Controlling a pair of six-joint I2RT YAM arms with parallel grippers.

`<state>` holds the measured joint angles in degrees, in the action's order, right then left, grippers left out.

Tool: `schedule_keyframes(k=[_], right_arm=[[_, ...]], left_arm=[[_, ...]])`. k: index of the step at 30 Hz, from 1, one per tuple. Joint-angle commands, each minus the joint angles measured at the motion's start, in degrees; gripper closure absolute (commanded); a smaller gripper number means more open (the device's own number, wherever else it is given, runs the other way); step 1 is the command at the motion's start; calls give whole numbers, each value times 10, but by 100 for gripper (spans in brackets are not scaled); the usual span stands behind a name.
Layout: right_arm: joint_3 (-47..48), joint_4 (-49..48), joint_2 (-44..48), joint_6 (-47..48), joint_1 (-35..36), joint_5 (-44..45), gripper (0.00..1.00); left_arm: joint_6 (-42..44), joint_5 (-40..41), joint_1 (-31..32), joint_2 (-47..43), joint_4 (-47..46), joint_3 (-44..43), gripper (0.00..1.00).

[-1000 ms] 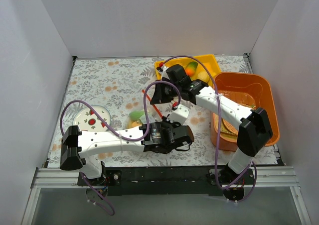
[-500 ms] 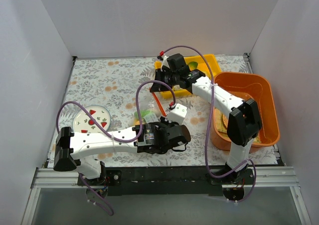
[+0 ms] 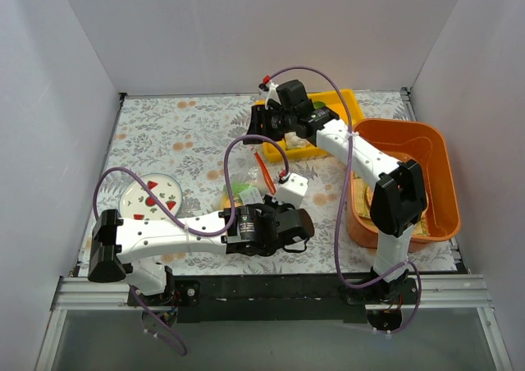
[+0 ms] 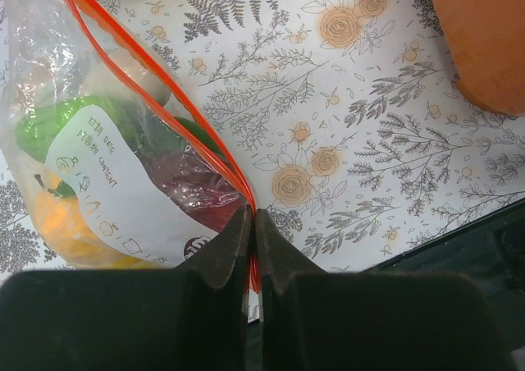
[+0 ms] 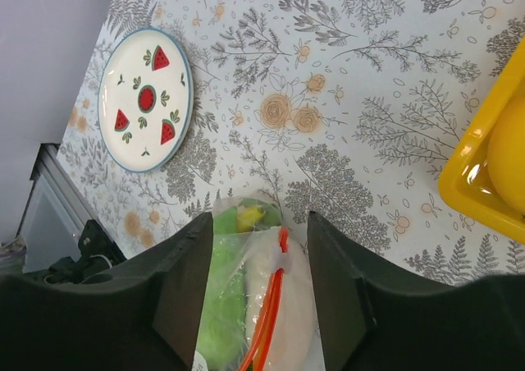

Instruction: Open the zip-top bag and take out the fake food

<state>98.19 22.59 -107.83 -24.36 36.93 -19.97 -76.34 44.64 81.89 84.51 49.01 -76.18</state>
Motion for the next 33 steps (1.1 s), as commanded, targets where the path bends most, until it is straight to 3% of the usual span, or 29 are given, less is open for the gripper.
schedule_keyframes(k=[1,7,12,18,21,22,28,31,33], right_arm=[[-4,19,48,26,-9,19,41],[-77,64,124,28,-16,64,39],[-185,37,188,17,-13,0,40],[-228,15,209,10,17,-17,40],[-241,11,209,4,26,-14,53],[-246,11,208,3,26,-15,63],[-251,5,213,0,27,-10,88],[-246,1,214,0,27,-8,97],[-245,-2,218,-2,27,-6,99]], left_arm=[[-24,32,0,-29,7,-11,100],[-21,28,-3,-33,-1,-9,100],[-14,19,-8,-28,-8,-11,100],[-5,-3,-20,-22,-24,-12,100],[-7,-10,-27,-20,-23,-16,100],[-7,-14,-29,-21,-23,-17,100],[-6,-37,-45,-28,-25,-27,100],[-6,-45,-52,-32,-28,-27,100],[-7,-55,-59,-34,-27,-28,94]])
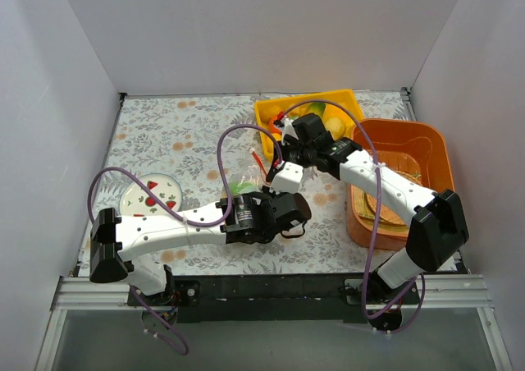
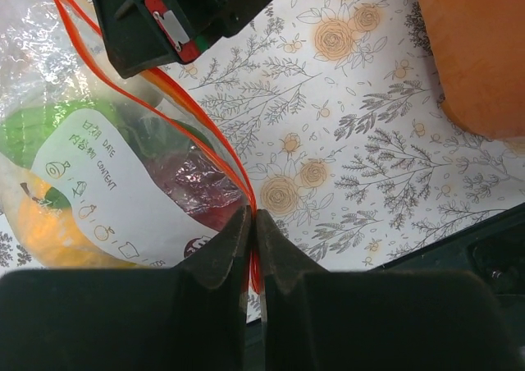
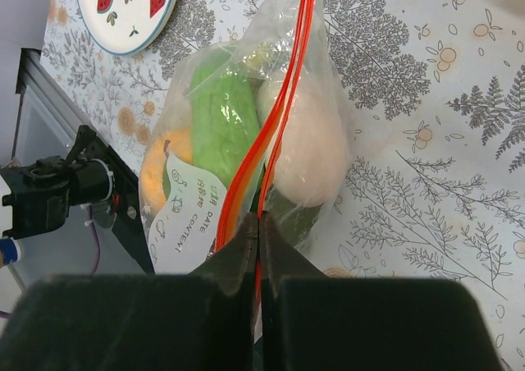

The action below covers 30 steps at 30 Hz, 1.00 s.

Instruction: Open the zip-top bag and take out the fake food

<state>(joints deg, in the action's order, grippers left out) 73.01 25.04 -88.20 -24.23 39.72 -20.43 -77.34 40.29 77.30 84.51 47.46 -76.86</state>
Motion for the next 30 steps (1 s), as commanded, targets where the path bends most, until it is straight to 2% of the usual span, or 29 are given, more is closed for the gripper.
schedule_keyframes(k=[1,4,8,10,13,17,20,24,30], right_arm=[[9,-28,22,-4,-1,-1,99],[13,-35,26,-8,-2,-4,99],[11,-44,26,-14,-1,-6,99],[6,-49,28,-19,-1,-8,99],[3,-54,33,-25,-1,-8,99],[3,-59,37,-32,-1,-10,99],[1,-62,41,-36,0,-13,99],[-1,-62,53,-42,3,-8,99],[6,-54,73,-46,17,14,99]], left_arm=[[-1,-14,-14,-35,-11,-22,93],[-7,-20,-21,-44,-14,-15,77],[-6,-36,-36,-64,-33,-3,77],[-7,-43,-45,-74,-35,0,63],[-17,-42,-58,-100,-33,0,54],[-17,-38,-86,-139,-14,-12,59],[-8,-53,-150,-145,2,-14,64],[9,-100,-203,-145,-18,3,66],[14,-137,-241,-121,-30,0,57]])
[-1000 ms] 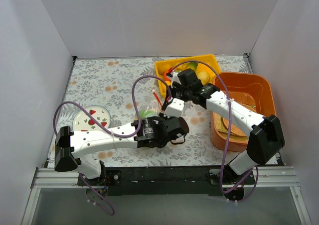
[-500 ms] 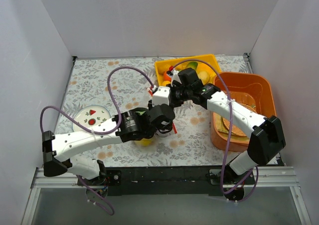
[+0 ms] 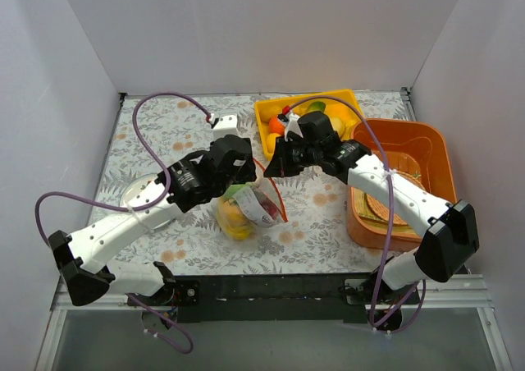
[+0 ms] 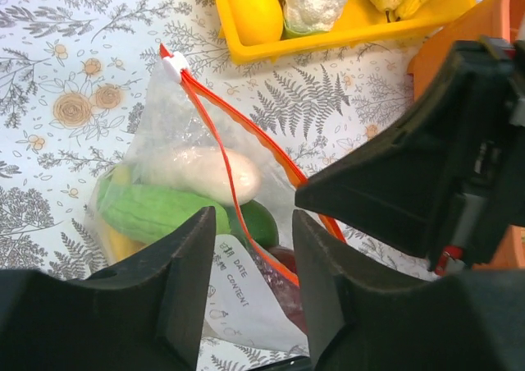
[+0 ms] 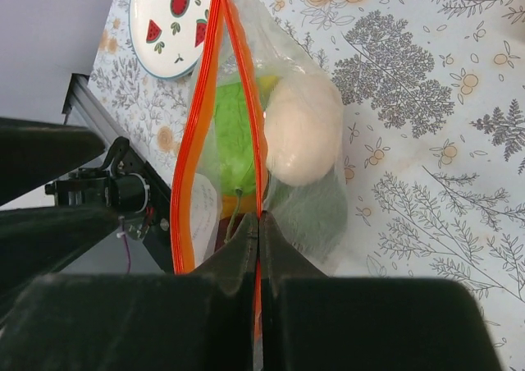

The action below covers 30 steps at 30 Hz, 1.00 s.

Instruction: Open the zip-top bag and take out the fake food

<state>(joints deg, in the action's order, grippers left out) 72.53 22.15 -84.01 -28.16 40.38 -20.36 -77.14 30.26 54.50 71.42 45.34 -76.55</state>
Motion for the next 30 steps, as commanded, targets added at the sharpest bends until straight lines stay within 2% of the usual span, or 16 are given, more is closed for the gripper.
schedule_keyframes(k=[1,5,13,25,30], right_arm=[[12,-24,34,-8,18,18,99],[13,-20,36,-8,32,35,99],[16,-9,39,-6,45,63,99],[31,6,45,-1,50,80,99],[38,12,47,-1,51,82,99]], left_arm=[[12,-41,-14,12,-13,-2,56],[7,-57,-17,21,-19,1,54],[-9,-53,-17,13,-2,32,65],[-7,-58,-16,21,-31,38,62],[-8,-56,-17,35,-41,38,64]])
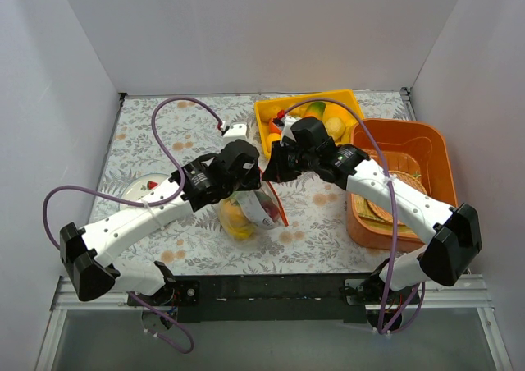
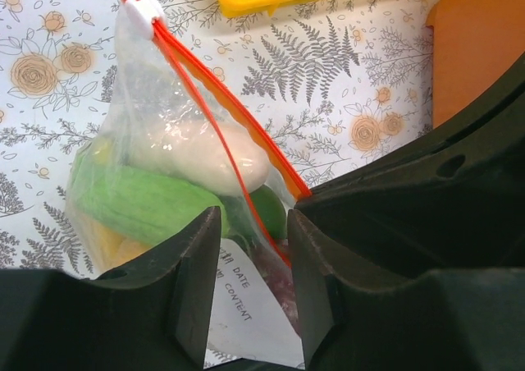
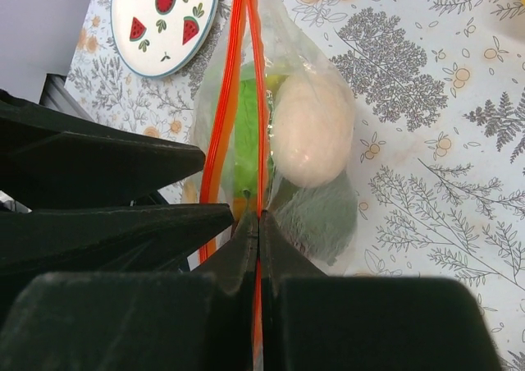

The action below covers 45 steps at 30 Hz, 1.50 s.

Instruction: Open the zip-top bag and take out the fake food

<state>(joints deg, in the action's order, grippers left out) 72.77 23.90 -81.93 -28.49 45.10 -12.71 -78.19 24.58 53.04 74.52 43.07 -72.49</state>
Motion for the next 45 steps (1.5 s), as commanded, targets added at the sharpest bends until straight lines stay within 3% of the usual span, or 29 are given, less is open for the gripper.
schedule_keyframes(k=[1,6,7,10,16,26,31,35,40,45], right_arm=[[36,-4,26,4,5,7,99],[36,2,25,7,5,17,99],[36,4,25,11,5,21,99],[40,22,21,25,4,47,99],[46,52,11,63,-19,121,99],[47,-1,-57,54,-14,37,99],[61,7,-71,67,-13,44,98],[62,19,-47,70,-13,61,73],[33,26,-1,57,1,80,65],[-18,-2,40,14,58,97,61]], left_arm=[[2,0,-2,5,-25,-1,66],[7,5,-1,10,-33,15,75],[6,9,-2,10,-32,16,84],[4,38,-1,-7,-22,24,100],[53,89,-3,-32,42,4,100],[153,122,-4,-57,100,-108,100],[170,94,-4,-40,70,-71,100],[152,62,-3,-37,27,-21,100],[139,36,-4,-14,-12,6,100],[137,27,-3,4,-28,-1,100]])
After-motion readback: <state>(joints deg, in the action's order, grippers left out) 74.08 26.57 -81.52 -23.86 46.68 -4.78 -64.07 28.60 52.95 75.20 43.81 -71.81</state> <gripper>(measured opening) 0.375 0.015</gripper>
